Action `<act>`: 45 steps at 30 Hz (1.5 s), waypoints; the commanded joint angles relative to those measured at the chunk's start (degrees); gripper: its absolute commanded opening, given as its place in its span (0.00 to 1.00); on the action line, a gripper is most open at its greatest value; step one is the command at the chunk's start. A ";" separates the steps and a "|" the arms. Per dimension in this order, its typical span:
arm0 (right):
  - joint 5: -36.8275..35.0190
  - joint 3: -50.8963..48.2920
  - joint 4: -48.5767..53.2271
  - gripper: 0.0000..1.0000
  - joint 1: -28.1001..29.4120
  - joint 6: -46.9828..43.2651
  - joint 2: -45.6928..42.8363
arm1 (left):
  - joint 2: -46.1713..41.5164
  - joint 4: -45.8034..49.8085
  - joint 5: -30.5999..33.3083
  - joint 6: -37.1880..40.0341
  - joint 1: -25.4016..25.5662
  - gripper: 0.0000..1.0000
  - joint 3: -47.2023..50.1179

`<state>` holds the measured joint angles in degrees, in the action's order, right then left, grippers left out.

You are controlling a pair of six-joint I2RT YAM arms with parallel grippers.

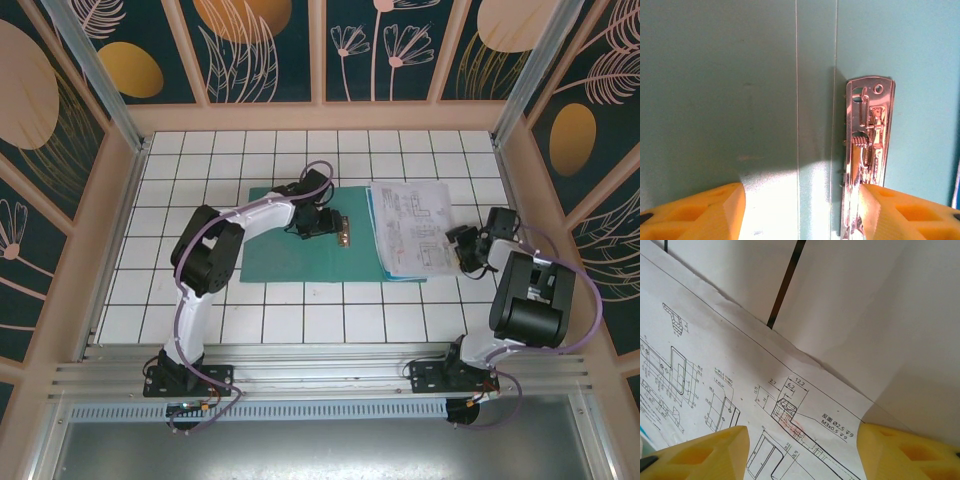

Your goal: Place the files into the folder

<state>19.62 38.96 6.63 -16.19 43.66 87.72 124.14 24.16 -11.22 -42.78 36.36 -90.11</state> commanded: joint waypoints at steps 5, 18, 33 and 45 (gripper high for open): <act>0.19 -3.54 3.22 0.62 4.50 7.17 -1.82 | -0.19 -2.56 -0.73 -4.02 0.71 0.61 1.93; -1.27 2.46 8.31 0.62 6.69 6.48 -6.30 | -5.74 -1.96 -3.35 -4.00 1.55 0.62 -1.48; 2.91 6.79 5.69 0.51 6.85 1.92 0.17 | 3.62 -6.75 -14.92 -6.84 6.80 0.51 -9.45; 2.80 6.26 4.99 0.51 6.90 1.30 2.89 | 6.38 -7.15 -14.57 -6.79 7.34 0.51 -9.21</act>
<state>21.58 44.86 12.23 -9.74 46.35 89.86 129.05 17.10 -25.10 -49.23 43.46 -98.32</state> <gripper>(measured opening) 0.505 0.507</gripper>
